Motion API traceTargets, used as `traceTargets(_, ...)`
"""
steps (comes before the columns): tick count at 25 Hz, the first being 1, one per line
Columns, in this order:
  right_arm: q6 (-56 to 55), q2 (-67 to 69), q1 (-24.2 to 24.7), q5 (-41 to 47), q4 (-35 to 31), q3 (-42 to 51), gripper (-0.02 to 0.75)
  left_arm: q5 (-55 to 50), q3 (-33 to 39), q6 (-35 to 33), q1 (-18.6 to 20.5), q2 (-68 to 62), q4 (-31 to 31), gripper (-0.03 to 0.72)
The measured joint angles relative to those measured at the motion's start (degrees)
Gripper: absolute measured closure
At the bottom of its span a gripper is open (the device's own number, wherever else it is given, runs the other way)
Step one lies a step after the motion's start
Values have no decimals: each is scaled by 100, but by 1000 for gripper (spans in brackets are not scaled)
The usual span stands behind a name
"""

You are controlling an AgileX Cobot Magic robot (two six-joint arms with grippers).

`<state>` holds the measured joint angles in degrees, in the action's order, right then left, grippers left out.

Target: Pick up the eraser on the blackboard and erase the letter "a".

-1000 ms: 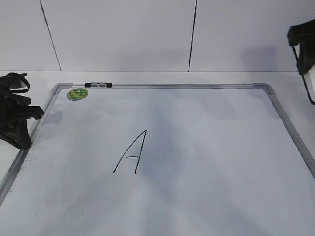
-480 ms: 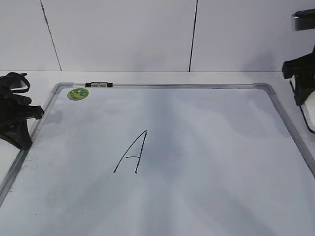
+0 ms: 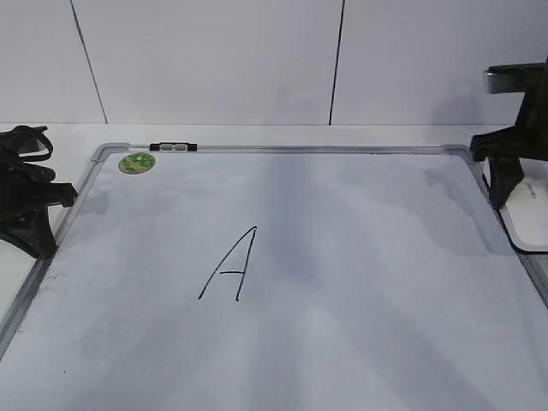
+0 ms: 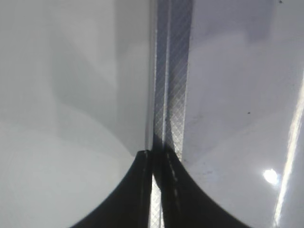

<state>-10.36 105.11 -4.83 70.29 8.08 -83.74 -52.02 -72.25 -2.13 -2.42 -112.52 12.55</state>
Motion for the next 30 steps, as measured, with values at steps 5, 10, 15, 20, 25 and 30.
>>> traceTargets(5, 176, 274, 84, -8, -157, -72, 178, 63, 0, -10, 0, 0, 6, 673)
traceTargets(10, 251, 535, 89, -23, -261, -163, 178, 84, 0, -10, 0, 0, 6, 673)
traceTargets(15, 264, 748, 89, -23, -272, -176, 178, 95, 0, -20, 0, 0, 6, 673)
traceTargets(20, 299, 867, 89, -37, -280, -198, 178, 117, 0, -20, 0, 0, 6, 673)
traceTargets(25, 309, 998, 89, -41, -280, -212, 178, 127, 0, -20, 0, 0, 6, 673)
traceTargets(30, 309, 1043, 89, -62, -280, -212, 178, 139, 0, -20, 0, 0, 13, 673)
